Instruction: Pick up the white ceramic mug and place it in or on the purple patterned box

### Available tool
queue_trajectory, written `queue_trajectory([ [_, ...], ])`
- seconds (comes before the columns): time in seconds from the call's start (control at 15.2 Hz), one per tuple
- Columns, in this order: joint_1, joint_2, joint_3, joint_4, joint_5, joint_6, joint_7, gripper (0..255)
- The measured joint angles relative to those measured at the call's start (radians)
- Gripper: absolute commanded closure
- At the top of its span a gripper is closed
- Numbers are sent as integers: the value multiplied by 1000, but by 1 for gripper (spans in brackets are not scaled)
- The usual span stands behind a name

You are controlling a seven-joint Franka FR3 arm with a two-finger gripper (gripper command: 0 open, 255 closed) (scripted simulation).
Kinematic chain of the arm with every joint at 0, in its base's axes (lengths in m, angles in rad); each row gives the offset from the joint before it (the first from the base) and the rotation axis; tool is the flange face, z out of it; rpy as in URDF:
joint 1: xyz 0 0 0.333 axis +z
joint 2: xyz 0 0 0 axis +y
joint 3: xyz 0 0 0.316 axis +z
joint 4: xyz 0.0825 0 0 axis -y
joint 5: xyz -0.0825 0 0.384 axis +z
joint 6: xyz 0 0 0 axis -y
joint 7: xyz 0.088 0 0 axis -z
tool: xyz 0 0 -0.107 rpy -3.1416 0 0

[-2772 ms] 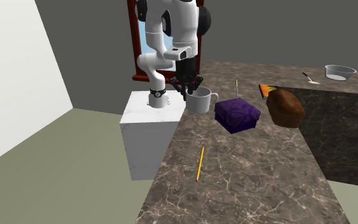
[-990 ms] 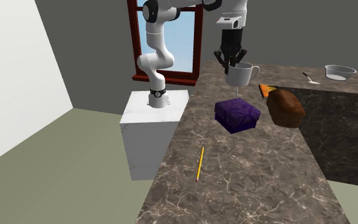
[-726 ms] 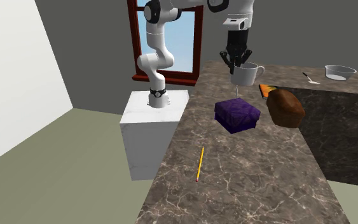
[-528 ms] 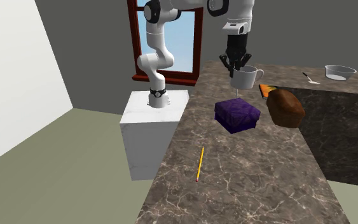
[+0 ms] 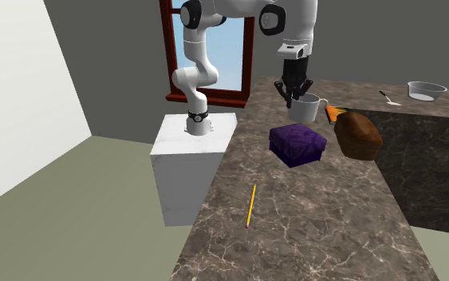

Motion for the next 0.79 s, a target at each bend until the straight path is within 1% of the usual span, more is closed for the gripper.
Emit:
queue_trajectory([
  [0.33,-2,1,-2,-65,0,66,-3,255],
  [0.73,-1,3,-1,-70,-1,73,-2,255],
  [0.79,-1,3,-1,-70,-1,73,-2,0],
])
